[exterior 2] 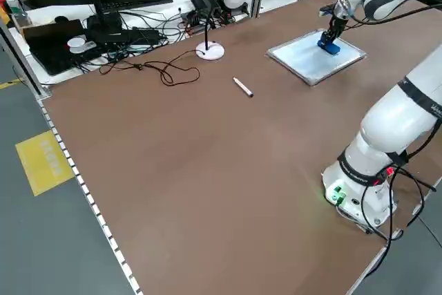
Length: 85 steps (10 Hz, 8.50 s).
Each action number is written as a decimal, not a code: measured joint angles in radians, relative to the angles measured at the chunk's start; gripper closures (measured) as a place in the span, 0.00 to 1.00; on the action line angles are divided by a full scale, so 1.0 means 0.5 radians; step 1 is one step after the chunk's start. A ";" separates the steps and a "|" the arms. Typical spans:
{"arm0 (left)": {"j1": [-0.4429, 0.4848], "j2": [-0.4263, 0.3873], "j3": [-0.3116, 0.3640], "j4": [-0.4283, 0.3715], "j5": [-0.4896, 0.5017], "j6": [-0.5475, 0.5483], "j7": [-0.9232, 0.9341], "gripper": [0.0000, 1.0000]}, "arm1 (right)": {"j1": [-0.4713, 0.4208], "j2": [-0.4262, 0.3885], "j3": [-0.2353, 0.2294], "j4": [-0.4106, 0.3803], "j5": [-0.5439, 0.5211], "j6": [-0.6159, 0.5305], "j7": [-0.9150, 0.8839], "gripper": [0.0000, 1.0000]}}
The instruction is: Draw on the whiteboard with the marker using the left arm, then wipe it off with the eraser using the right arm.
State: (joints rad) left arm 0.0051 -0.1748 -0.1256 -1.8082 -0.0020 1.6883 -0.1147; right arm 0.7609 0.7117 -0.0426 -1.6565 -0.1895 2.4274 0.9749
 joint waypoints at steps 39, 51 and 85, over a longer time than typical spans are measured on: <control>0.000 0.000 -0.002 0.001 0.000 0.003 0.001 0.00 | -1.641 -0.865 0.064 -1.048 0.095 0.401 -2.555 0.44; 0.000 0.000 -0.002 0.001 0.000 0.003 0.003 0.00 | -1.767 -0.718 0.087 -1.534 0.093 1.113 -2.144 0.44; 0.002 0.000 0.004 0.081 0.000 -0.001 0.003 0.00 | -1.660 -1.428 0.144 -0.259 0.337 -1.148 -1.891 0.00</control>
State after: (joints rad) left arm 0.0060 -0.1748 -0.1238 -1.7675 -0.0020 1.6876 -0.1130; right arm -0.0692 -0.0021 0.0294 -1.7861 -0.0211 1.8536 0.0295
